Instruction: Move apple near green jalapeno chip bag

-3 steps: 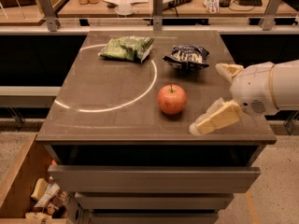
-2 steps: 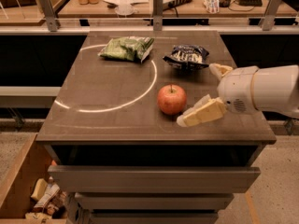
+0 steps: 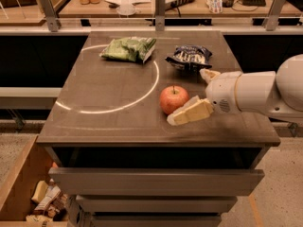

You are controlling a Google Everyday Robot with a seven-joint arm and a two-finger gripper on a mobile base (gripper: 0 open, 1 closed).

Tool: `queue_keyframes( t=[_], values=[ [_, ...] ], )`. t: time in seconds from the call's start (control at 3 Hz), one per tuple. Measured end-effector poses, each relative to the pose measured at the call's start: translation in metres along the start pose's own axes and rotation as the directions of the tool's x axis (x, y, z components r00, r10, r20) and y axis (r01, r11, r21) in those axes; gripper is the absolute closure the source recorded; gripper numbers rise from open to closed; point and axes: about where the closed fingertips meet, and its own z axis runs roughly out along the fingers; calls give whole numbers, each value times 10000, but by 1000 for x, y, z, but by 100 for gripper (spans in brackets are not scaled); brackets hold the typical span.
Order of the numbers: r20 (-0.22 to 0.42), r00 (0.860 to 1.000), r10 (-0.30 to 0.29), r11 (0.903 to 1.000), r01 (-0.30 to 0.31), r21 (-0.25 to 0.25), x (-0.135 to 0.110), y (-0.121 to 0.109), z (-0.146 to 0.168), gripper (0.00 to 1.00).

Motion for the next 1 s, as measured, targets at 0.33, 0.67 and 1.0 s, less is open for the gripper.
queue_keyframes(
  t=[0.33,0.67,1.0],
  values=[
    [-164,9987,473,9981,-479,-390,10,8,12,14],
    [-300,9967,760,9945,-779,-695,15,14,19,38],
    [-308,9967,749,9943,-770,-738,14,16,20,61]
  ],
)
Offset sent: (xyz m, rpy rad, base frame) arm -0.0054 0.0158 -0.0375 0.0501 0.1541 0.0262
